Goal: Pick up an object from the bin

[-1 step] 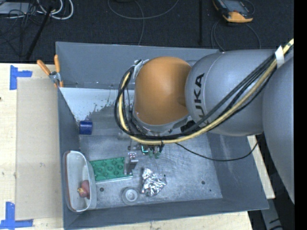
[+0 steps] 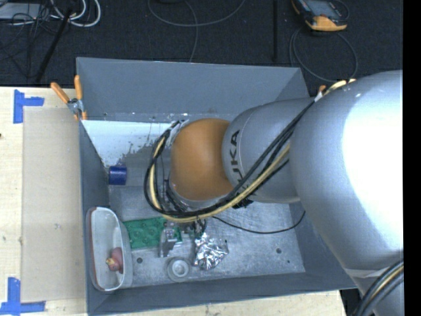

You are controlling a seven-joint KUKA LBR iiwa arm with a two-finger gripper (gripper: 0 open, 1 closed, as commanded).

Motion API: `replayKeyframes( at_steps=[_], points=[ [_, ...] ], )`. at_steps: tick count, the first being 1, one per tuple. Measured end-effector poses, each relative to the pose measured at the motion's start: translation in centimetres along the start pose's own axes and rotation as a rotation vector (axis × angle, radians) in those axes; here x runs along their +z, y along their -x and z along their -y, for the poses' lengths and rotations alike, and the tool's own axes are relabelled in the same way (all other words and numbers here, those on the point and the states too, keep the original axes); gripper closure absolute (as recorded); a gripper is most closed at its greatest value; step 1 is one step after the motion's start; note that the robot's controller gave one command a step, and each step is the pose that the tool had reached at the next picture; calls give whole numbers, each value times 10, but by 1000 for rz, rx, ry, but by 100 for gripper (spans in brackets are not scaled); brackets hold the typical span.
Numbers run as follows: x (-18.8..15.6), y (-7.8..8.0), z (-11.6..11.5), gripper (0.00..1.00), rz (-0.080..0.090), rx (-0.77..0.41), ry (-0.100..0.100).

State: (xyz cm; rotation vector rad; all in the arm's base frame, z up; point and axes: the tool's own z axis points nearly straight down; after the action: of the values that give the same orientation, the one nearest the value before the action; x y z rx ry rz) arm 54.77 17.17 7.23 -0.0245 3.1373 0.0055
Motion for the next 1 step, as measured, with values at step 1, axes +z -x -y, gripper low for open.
replayKeyframes(
  at_steps=[1],
  points=[
    [-28, -7, -8, 0, -4, 225, -3]
  ],
)
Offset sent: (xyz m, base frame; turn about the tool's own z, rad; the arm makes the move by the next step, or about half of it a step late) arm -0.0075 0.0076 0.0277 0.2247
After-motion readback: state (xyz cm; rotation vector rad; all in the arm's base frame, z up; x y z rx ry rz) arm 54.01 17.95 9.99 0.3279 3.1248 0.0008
